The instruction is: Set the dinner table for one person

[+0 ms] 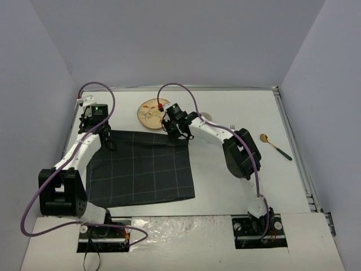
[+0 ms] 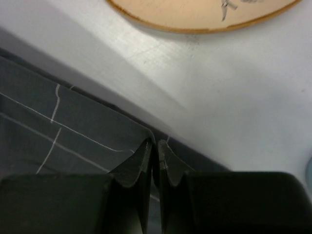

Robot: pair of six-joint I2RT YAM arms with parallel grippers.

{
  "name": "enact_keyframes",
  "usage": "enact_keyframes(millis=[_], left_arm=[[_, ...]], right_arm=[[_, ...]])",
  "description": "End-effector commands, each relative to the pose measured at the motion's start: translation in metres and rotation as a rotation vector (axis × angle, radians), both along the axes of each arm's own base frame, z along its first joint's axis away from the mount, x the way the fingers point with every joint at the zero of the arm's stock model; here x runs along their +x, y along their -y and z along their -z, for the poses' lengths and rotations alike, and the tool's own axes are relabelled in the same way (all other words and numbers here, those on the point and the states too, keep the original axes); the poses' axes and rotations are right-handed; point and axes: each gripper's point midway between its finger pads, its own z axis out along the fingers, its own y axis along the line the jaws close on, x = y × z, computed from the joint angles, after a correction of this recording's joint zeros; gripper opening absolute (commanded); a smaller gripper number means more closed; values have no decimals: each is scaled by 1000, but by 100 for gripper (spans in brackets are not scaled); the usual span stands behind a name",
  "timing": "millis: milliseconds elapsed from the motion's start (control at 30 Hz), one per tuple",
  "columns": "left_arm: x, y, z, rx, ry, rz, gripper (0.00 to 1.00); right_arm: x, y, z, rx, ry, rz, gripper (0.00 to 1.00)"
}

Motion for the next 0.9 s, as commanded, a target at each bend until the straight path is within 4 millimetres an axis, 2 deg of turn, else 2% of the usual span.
enact_keyframes(millis=[0,100,200,233,267,400,433,533,567,633,767,800,867], left_arm=[[42,-20,-57,56,230,-47,12],[50,-36,-57,58,234,-76,19],[57,-37,-71,51,259,-71,39],[58,-36,-79,46,274,-63,48],[55,-33,-82,34,269,-49,56],[38,-18,-97,-34,262,0,80],[33,-11,-105,-68,277,19,84],[1,14,-80,-178,167,68,87],[-9,20,-75,-214,158,68,88],[-33,32,-37,-276,66,84,88],[-70,32,6,-297,-39,44,88],[-73,32,7,-297,-39,43,88],[-80,34,25,-319,-67,35,88]], right_arm=[[47,2,-44,-10,180,59,14],[65,6,-61,-21,243,117,22],[78,8,-92,-4,312,167,34],[82,8,-111,18,343,181,43],[82,9,-121,30,359,194,49],[72,18,-143,60,380,218,65],[65,22,-142,63,369,219,66],[32,28,-127,90,297,186,66],[20,31,-131,112,290,179,66],[-4,34,-118,131,253,164,66],[-66,42,-74,69,184,95,66],[-67,41,-73,72,187,91,66],[-93,44,-54,68,169,46,66]])
